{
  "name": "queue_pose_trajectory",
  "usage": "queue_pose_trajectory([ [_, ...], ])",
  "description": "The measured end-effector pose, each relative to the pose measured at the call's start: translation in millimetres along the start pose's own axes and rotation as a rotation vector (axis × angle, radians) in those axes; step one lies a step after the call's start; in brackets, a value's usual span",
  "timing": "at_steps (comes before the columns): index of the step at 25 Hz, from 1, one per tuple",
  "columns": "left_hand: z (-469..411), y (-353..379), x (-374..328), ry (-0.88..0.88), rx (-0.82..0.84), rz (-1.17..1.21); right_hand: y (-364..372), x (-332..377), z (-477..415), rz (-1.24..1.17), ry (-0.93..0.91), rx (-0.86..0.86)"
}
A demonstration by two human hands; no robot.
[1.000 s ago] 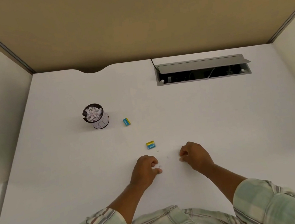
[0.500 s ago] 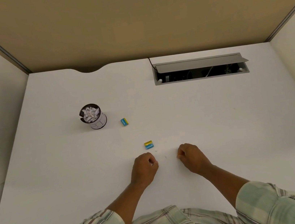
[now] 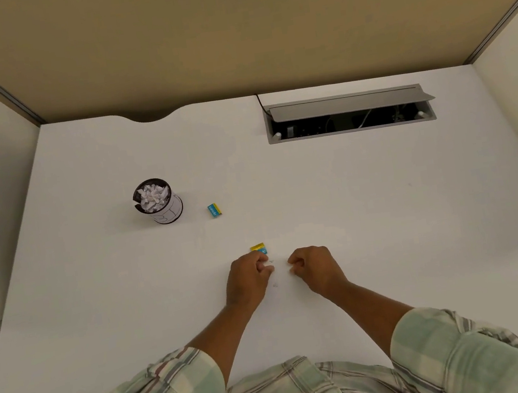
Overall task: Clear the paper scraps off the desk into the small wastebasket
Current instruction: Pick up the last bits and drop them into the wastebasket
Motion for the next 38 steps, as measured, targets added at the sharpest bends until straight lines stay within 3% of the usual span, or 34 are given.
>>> queue_pose_trajectory([
  [5,-2,5,-4,-0.001,-0.007,-0.066,8,0,0,0.111,-0.014,0.060],
  [12,-2,10,-8,0.016,-0.077,-0.190,14,11,3,0.283,-0.090,0.009],
  [18,-4,15,-10,0.018,0.002,-0.240,16,15,7,0.365,-0.142,0.003],
  [25,14,-10,13,-0.048,-0.016,0.036,6,-2,8,0.081,-0.032,-0.013],
  [30,24,-5,23,-0.042,0.086,0.018,-1,-7,16,-0.020,0.021,0.007],
  [38,32,10,14,0.172,0.148,-0.154,-2,-14,24,-0.103,0.064,0.012],
])
Point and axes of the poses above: each hand's wrist, its own z-axis away from the middle knuckle, its own y-axis out of the palm, x = y × z, the point moved 2 cm from there along -z, towards the middle knuckle, and after that the axes turned 12 degrees about z, right-handed, at the moved point
